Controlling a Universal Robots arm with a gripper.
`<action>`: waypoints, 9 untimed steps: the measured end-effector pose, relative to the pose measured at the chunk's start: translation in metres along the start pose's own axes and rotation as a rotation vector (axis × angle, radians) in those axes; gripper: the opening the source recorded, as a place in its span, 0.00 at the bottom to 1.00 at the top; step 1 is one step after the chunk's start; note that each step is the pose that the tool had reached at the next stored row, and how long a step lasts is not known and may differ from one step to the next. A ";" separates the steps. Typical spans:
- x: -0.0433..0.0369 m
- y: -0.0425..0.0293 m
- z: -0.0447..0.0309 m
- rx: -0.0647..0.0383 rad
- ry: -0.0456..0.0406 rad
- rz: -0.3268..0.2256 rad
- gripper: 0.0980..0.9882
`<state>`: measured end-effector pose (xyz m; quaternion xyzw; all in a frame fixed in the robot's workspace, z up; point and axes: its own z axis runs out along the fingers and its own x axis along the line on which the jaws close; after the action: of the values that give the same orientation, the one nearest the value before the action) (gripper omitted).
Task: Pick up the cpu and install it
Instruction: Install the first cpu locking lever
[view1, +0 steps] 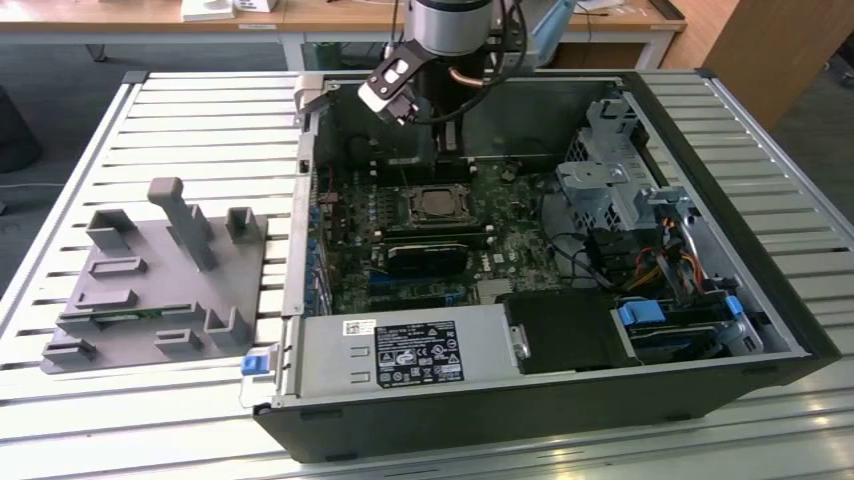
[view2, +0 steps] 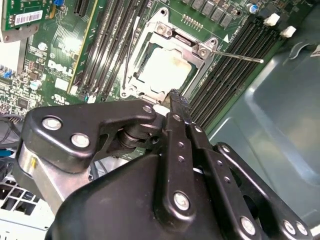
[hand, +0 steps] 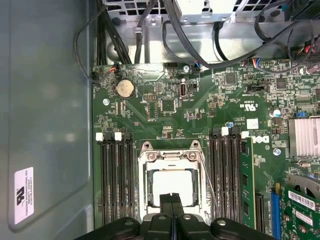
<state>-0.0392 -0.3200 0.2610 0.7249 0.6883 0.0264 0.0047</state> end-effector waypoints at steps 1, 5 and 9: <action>0.0000 0.0001 -0.0012 0.000 0.0000 0.000 0.01; 0.0002 0.0003 -0.0065 0.000 0.0001 0.000 0.01; 0.0004 0.0006 -0.0135 0.000 -0.0001 0.000 0.01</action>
<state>-0.0392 -0.3200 0.2746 0.7249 0.6883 0.0264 0.0047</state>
